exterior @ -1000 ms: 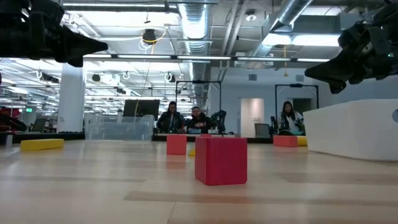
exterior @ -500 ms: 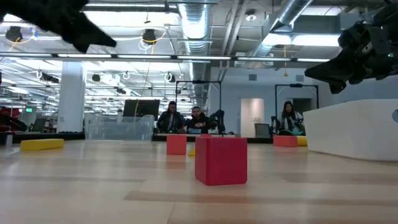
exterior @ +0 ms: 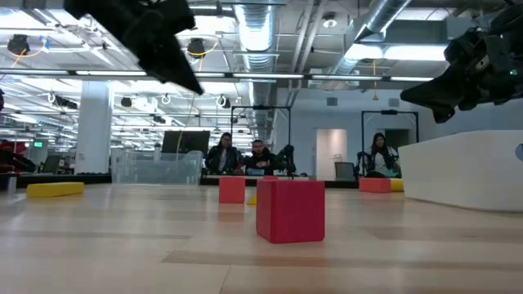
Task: Sort & place blocks by color
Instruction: Put the left yellow block into the transparent bin
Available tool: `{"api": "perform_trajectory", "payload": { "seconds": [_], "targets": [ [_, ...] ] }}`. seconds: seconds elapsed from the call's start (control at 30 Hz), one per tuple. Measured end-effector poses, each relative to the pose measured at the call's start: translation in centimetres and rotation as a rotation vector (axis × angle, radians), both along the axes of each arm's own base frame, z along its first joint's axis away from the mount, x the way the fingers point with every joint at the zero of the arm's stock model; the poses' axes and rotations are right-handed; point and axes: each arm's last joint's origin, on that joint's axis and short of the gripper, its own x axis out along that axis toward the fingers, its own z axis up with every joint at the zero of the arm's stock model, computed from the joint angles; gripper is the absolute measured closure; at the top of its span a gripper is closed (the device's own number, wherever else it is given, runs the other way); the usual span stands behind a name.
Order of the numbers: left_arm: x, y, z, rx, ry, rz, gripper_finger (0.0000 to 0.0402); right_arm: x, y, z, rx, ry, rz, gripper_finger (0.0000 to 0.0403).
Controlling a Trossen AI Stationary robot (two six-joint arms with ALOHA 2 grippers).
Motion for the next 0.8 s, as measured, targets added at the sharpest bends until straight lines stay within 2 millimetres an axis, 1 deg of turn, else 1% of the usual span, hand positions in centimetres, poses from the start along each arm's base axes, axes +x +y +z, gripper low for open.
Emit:
{"api": "perform_trajectory", "payload": {
  "seconds": [0.13,0.3,0.5,0.67,0.8],
  "targets": [
    [1.7,0.0,-0.5,0.037,-0.059,-0.045,0.0401,0.0,0.0,0.0,0.000,0.000,0.000,0.0361],
    [2.7,0.2,-0.5,0.047,-0.118,-0.058,0.0390,0.0,0.0,0.0,0.000,0.000,0.000,0.0361],
    [2.9,0.7,0.0,0.033,-0.177,-0.057,0.0339,0.0,0.0,0.0,0.000,0.000,0.000,0.0361],
    [3.0,1.2,0.2,0.014,-0.204,-0.004,0.0290,0.0,0.0,0.0,0.000,0.000,0.000,0.0361],
    [2.9,1.3,0.2,0.001,-0.206,0.014,0.0263,0.0,0.0,0.0,0.000,0.000,0.000,0.0361]
  ]
}}
